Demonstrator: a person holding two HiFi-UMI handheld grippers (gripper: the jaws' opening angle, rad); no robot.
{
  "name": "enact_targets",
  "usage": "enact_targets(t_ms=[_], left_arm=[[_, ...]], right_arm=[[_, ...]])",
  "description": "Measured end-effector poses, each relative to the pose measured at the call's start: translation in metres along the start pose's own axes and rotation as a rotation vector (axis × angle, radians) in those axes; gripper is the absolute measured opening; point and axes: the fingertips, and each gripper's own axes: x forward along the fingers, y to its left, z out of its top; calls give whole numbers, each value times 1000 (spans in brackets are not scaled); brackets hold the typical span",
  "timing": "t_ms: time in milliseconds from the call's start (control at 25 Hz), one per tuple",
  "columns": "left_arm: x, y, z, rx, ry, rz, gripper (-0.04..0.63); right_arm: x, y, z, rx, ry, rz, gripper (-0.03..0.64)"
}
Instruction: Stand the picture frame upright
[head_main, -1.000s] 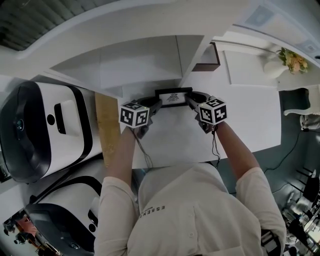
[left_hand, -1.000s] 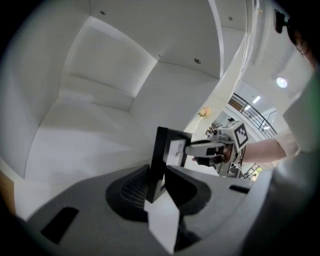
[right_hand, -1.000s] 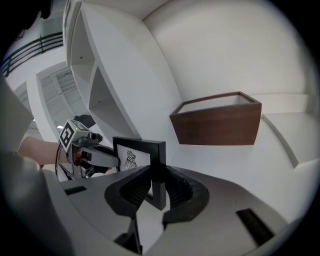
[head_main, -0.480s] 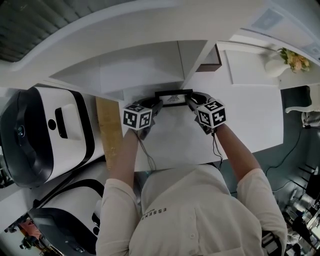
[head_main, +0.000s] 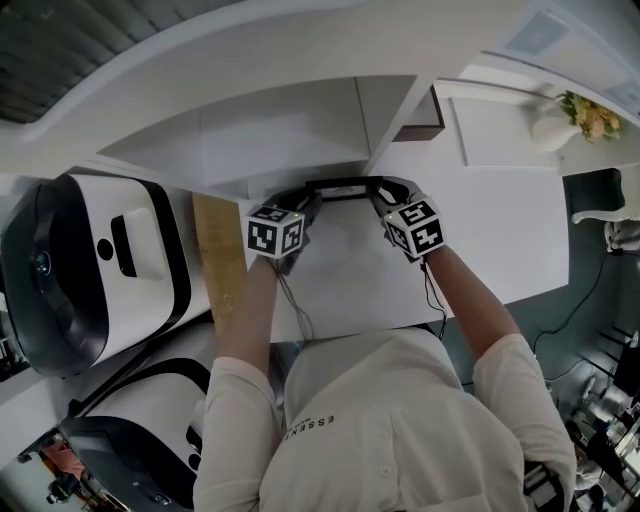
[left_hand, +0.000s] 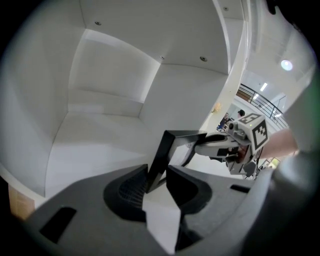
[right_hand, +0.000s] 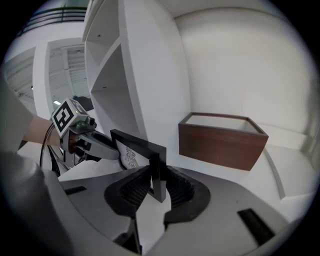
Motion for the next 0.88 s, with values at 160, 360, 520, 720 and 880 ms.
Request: enact_targets(t_ms=[160, 360, 520, 720, 880], left_arm=[[1, 1, 0, 1, 0, 6, 95], [-2, 4, 1, 1, -3, 28, 98], [3, 6, 1, -7, 6, 38, 101], [2, 7, 0, -45, -8, 48, 109], [1, 5, -2, -48, -12, 44, 153]], right_arm=[[2, -2, 1, -5, -4, 4, 92], [4, 0, 5, -4, -14, -11, 97], [5, -8, 3, 14, -15, -8, 129], [5, -10, 3, 29, -10, -12, 158], [3, -12, -2, 74, -16, -18, 157]])
